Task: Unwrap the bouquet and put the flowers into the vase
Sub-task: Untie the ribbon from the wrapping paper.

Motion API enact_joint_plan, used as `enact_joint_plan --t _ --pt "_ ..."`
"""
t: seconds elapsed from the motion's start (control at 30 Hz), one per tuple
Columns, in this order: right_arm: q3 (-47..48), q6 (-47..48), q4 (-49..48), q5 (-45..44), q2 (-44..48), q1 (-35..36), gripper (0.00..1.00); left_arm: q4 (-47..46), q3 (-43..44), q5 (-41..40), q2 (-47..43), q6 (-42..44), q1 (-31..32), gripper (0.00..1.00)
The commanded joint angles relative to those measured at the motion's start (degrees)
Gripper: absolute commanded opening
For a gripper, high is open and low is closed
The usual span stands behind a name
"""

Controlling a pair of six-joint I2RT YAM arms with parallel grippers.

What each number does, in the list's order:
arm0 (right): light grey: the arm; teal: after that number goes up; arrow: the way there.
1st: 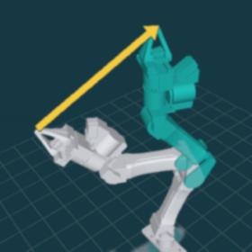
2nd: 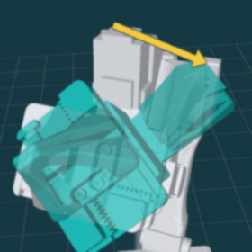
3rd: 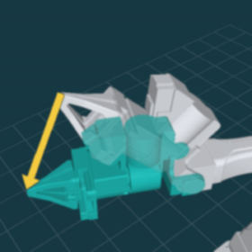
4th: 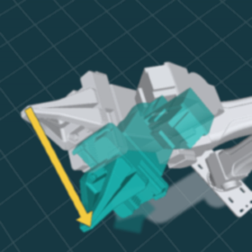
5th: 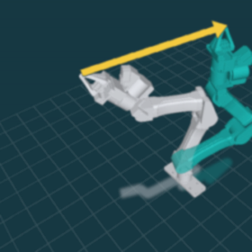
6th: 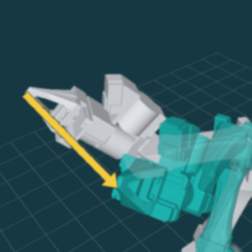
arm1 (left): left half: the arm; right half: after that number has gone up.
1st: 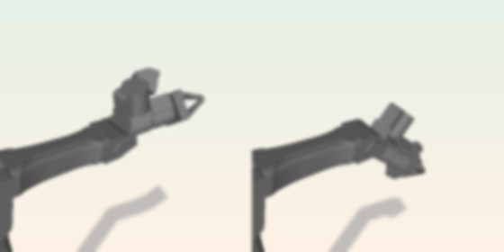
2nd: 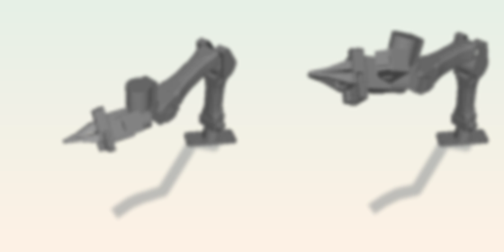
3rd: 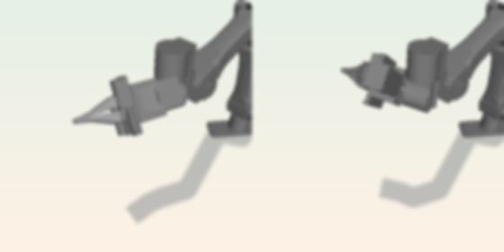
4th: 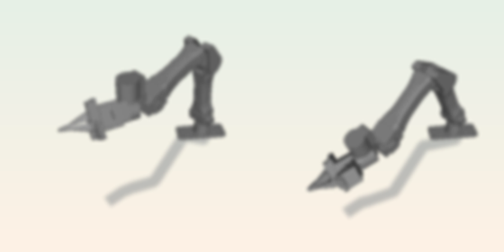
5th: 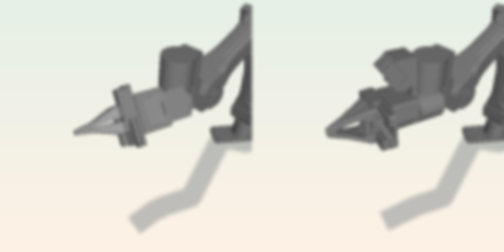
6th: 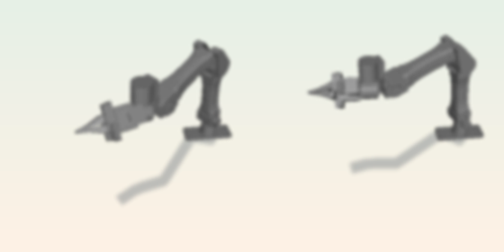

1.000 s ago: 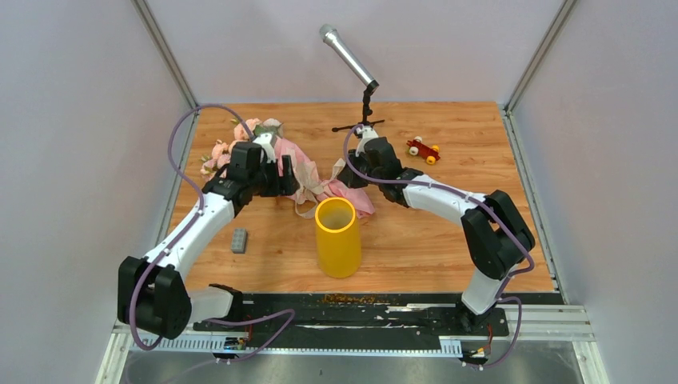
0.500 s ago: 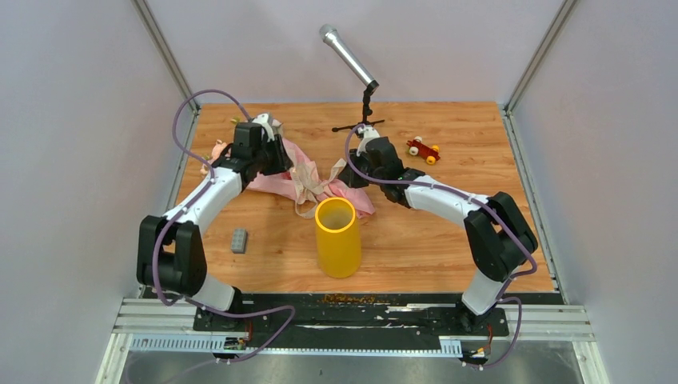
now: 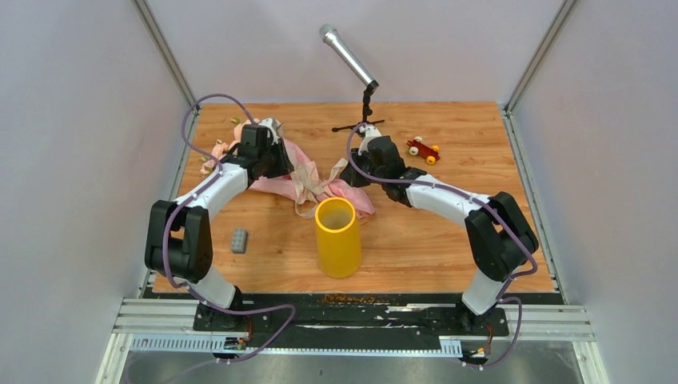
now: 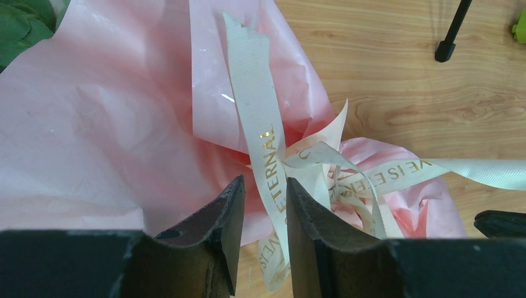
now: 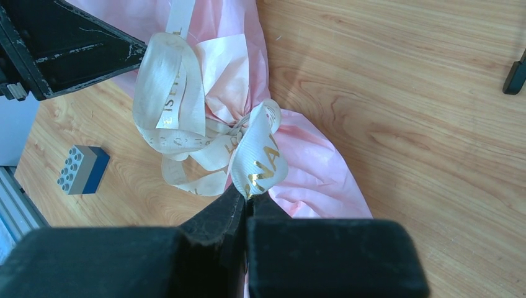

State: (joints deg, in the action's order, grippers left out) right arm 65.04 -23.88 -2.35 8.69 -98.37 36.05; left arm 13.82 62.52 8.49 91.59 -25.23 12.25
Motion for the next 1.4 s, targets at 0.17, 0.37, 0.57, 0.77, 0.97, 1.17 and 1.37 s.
enact_joint_plan --t 0.17,0.37,0.57,0.77,0.97,1.17,1.37 --pt "0.6 0.5 -0.1 0.9 2.0 -0.6 0.0 -5.0 -0.5 1.7 2.2 -2.4 -0.3 0.35" --pt "0.7 0.4 -0.2 0.9 1.7 -0.6 0.0 -6.7 -2.1 2.7 2.6 -3.3 -0.2 0.33" --pt "0.8 0.3 -0.4 1.3 1.2 -0.8 0.0 -7.4 -3.1 3.4 2.9 -3.5 -0.3 0.33" --pt "0.7 0.3 -0.4 1.4 1.3 -1.0 0.0 -10.1 -4.5 5.9 3.5 -5.6 -0.3 0.21" --pt "0.1 0.5 -0.4 1.2 1.6 -1.7 0.0 -10.2 -6.1 5.4 0.7 -6.2 -0.3 0.0" --pt "-0.2 1.4 1.4 -1.0 1.9 -2.3 0.0 -10.7 -10.3 2.7 -7.1 -6.4 -0.3 0.0" --pt "0.4 4.7 6.5 -7.1 2.9 -2.2 0.0 -9.0 -13.8 -0.4 -15.0 -5.7 -0.3 0.0"
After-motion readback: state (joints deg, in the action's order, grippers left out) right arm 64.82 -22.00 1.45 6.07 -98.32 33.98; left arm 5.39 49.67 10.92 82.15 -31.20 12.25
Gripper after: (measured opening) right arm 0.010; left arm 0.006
